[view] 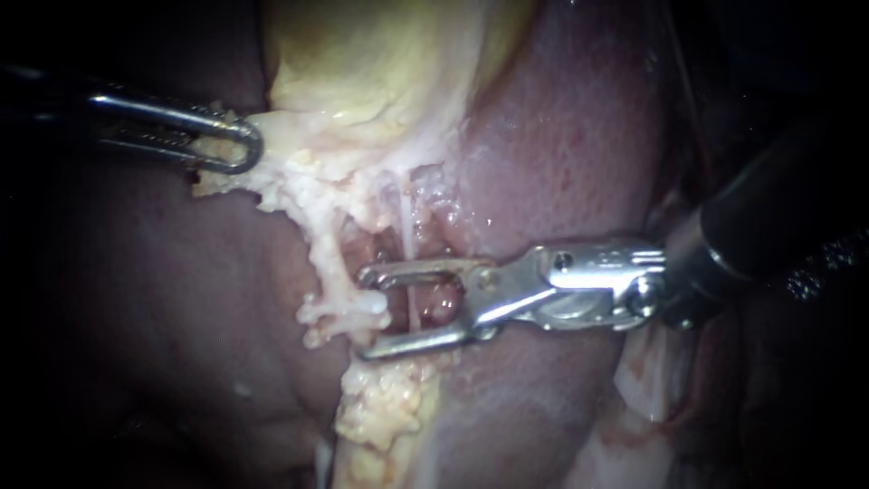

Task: Going back second clip left tube

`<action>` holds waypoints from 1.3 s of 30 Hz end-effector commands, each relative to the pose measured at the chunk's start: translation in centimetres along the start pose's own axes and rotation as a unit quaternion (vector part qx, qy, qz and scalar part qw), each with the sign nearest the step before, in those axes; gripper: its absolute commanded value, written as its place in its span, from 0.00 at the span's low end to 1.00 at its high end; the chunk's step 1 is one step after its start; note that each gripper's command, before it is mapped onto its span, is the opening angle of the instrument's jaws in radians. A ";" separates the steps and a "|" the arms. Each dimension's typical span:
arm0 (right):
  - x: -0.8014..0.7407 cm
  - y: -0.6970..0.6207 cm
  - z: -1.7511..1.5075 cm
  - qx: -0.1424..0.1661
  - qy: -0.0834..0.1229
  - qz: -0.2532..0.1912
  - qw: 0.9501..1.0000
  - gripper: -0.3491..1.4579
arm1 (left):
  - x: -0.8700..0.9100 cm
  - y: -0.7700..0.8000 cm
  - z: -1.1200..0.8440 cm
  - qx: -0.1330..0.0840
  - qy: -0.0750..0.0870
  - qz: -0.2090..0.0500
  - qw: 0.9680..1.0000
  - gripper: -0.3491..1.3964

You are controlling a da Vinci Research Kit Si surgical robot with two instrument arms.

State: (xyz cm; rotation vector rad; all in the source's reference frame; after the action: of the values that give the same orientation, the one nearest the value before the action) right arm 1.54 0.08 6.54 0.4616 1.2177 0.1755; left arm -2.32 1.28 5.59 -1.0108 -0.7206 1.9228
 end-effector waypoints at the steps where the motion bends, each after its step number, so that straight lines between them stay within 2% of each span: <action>1: 0.00 -0.02 -0.10 -0.003 -0.015 -0.015 1.000 0.47 | 0.00 0.00 0.00 0.000 0.000 0.000 1.000 0.00; 7: 0.04 -0.08 -0.65 -0.013 -0.026 -0.060 0.998 0.47 | 0.00 0.00 0.00 0.000 0.000 0.000 1.000 0.00; 15: 0.16 -0.04 -1.12 -0.027 -0.033 -0.066 0.997 0.47 | 0.00 0.00 0.01 0.000 0.000 0.000 1.000 0.00; 21: 0.17 -0.04 -1.18 -0.029 -0.034 -0.067 0.997 0.47 | -0.01 0.01 0.07 0.002 0.001 0.000 1.000 0.00; 25: 0.17 -0.05 -1.17 -0.029 -0.034 -0.067 0.997 0.47 | -0.08 -0.02 0.23 0.001 0.002 0.002 1.000 0.00; 32: 0.17 -0.06 -1.17 -0.029 -0.034 -0.070 0.997 0.47 | -0.22 -0.16 0.58 -0.002 -0.008 0.009 1.000 0.00; 39: 0.17 -0.06 -1.17 -0.029 -0.034 -0.067 0.997 0.47 | -0.23 -0.21 0.70 -0.003 -0.010 0.010 1.000 0.00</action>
State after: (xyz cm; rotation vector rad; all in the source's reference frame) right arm 0.50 0.38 6.06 0.3309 1.1705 0.0776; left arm -2.76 1.12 6.19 -1.0082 -0.7309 1.9512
